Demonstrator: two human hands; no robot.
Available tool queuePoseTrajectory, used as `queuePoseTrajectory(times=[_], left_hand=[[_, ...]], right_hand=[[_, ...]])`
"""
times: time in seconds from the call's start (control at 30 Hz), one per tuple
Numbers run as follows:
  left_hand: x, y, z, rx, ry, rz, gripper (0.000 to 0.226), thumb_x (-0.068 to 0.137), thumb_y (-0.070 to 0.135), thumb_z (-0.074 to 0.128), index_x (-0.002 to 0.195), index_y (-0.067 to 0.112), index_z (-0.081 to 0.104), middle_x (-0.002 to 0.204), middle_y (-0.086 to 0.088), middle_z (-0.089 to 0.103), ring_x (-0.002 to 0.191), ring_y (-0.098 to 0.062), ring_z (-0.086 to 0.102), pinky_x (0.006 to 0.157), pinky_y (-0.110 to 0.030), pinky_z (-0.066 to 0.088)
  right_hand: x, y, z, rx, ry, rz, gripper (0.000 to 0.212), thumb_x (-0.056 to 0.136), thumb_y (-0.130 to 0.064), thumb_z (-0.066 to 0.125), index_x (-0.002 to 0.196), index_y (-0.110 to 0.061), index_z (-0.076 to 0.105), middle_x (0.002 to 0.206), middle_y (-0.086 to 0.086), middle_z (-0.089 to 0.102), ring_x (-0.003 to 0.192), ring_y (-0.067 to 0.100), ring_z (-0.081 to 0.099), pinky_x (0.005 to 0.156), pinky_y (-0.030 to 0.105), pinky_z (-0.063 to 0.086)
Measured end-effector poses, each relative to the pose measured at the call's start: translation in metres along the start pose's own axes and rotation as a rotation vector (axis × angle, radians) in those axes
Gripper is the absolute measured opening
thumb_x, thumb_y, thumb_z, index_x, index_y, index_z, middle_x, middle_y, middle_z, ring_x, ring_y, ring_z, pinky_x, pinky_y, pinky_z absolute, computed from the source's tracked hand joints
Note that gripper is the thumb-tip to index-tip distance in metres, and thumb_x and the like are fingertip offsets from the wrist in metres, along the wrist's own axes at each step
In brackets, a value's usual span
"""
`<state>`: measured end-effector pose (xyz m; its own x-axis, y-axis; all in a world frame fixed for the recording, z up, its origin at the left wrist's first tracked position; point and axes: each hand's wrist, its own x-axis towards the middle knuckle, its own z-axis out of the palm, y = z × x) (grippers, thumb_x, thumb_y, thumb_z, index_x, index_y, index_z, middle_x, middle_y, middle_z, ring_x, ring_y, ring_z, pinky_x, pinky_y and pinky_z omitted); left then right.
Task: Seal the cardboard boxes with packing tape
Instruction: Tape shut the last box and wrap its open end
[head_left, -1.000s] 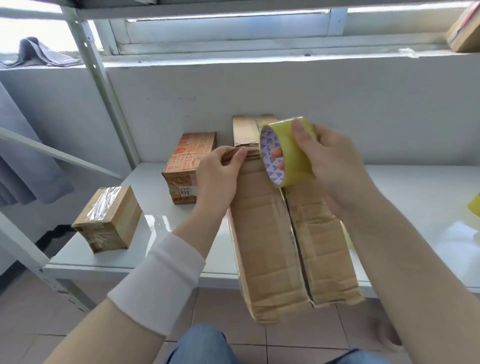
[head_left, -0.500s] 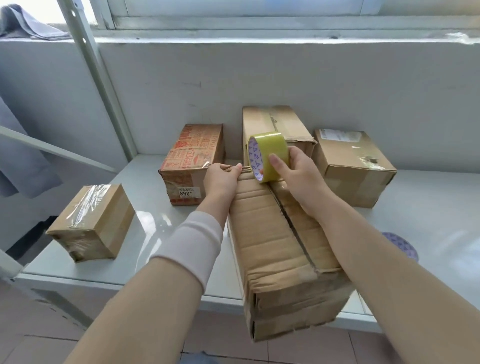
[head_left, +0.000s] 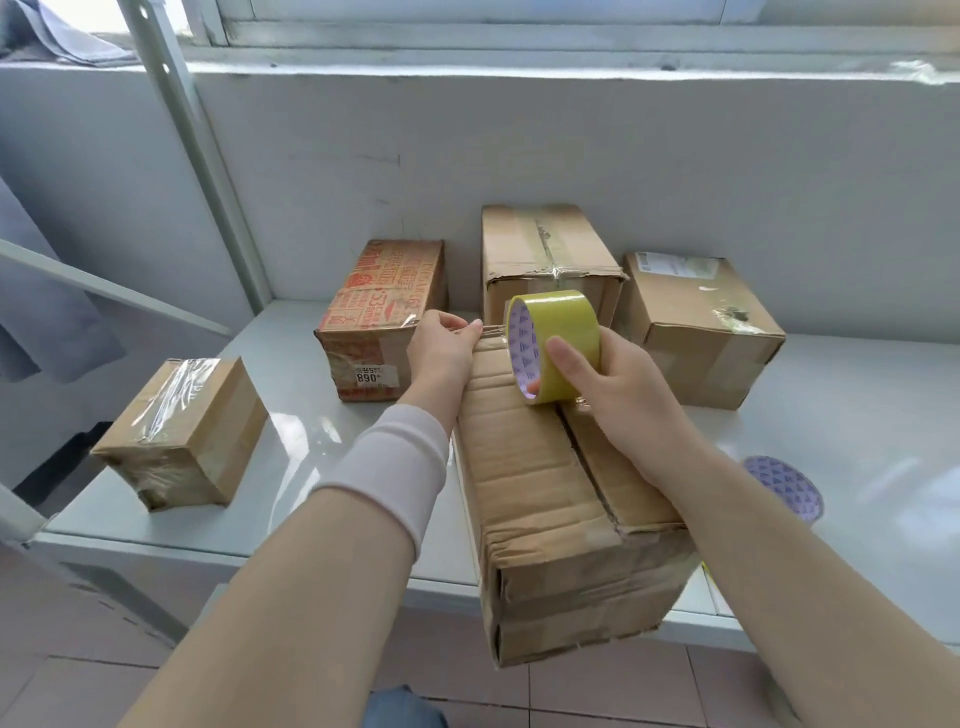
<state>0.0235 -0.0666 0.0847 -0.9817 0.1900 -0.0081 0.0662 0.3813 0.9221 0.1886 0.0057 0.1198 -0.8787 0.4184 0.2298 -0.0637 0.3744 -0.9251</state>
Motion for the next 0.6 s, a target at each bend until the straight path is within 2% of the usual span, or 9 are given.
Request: queuePoseTrajectory(times=[0.1,0.17,0.23,0.33,0.37,0.43,0.5,0.6], left_hand=[[-0.001,0.001,-0.001,0.022,0.009,0.004,0.015,0.091,0.029,0.062,0.092,0.016,0.053,0.112,-0.004,0.063,0.104,-0.02,0.055,0.08,-0.024,0.034],[-0.002,0.001,-0.001,0.019,0.003,0.002,0.015,0.091,0.029,0.062,0.093,0.017,0.053,0.112,-0.004,0.063,0.103,-0.019,0.054,0.08,-0.025,0.035],[-0.002,0.001,-0.001,0.023,0.004,0.002,0.015,0.091,0.029,0.061,0.093,0.017,0.053,0.112,-0.004,0.062,0.098,-0.017,0.052,0.081,-0.025,0.035],[-0.003,0.003,0.0,0.038,0.004,0.004,0.016,0.091,0.03,0.061,0.092,0.017,0.052,0.113,-0.005,0.063,0.101,-0.019,0.053,0.083,-0.025,0.036],[-0.003,0.003,0.0,0.05,0.003,0.003,0.016,0.091,0.03,0.061,0.093,0.017,0.053,0.113,-0.005,0.063,0.104,-0.02,0.054,0.083,-0.025,0.036],[-0.002,0.003,0.0,0.065,0.004,0.008,0.017,0.091,0.031,0.061,0.097,0.016,0.056,0.115,-0.005,0.063,0.108,-0.02,0.055,0.083,-0.024,0.035],[-0.002,0.004,-0.001,0.065,0.005,0.009,0.023,0.091,0.031,0.061,0.104,0.012,0.06,0.114,-0.004,0.063,0.107,-0.019,0.054,0.082,-0.023,0.034],[-0.002,0.003,-0.001,0.072,0.006,0.011,0.025,0.091,0.031,0.061,0.105,0.011,0.061,0.114,-0.004,0.063,0.106,-0.019,0.054,0.082,-0.024,0.034]], right_hand=[[-0.013,-0.01,-0.009,0.038,0.064,-0.023,0.027,0.088,-0.038,0.053,0.091,-0.012,0.059,0.065,-0.003,0.066,0.05,-0.004,0.06,0.048,0.006,0.042],[-0.026,-0.008,-0.015,0.088,0.064,-0.027,0.028,0.084,-0.043,0.051,0.092,-0.017,0.059,0.062,-0.004,0.069,0.057,-0.002,0.063,0.055,0.007,0.045],[-0.035,-0.006,-0.014,0.197,0.011,-0.007,0.034,0.078,-0.043,0.051,0.099,-0.017,0.057,0.072,-0.005,0.073,0.072,0.003,0.067,0.068,0.014,0.05],[-0.037,-0.003,-0.008,0.048,-0.038,0.013,0.038,0.075,-0.049,0.053,0.097,-0.018,0.06,0.08,-0.003,0.074,0.082,0.008,0.068,0.081,0.023,0.05],[-0.038,-0.007,-0.008,0.031,-0.013,0.028,0.036,0.075,-0.05,0.053,0.093,-0.02,0.06,0.074,-0.005,0.074,0.076,0.005,0.068,0.078,0.019,0.05],[-0.045,-0.017,-0.016,0.022,0.066,0.022,0.026,0.078,-0.047,0.056,0.084,-0.021,0.059,0.059,-0.01,0.07,0.057,-0.002,0.063,0.058,0.009,0.046],[-0.058,-0.026,-0.027,0.019,0.078,0.02,0.032,0.075,-0.05,0.053,0.081,-0.019,0.059,0.053,-0.009,0.067,0.047,-0.002,0.059,0.047,0.008,0.043],[-0.084,-0.029,-0.034,0.107,0.021,0.038,0.042,0.065,-0.052,0.052,0.094,-0.022,0.059,0.068,-0.007,0.072,0.061,0.0,0.066,0.052,0.011,0.048]])
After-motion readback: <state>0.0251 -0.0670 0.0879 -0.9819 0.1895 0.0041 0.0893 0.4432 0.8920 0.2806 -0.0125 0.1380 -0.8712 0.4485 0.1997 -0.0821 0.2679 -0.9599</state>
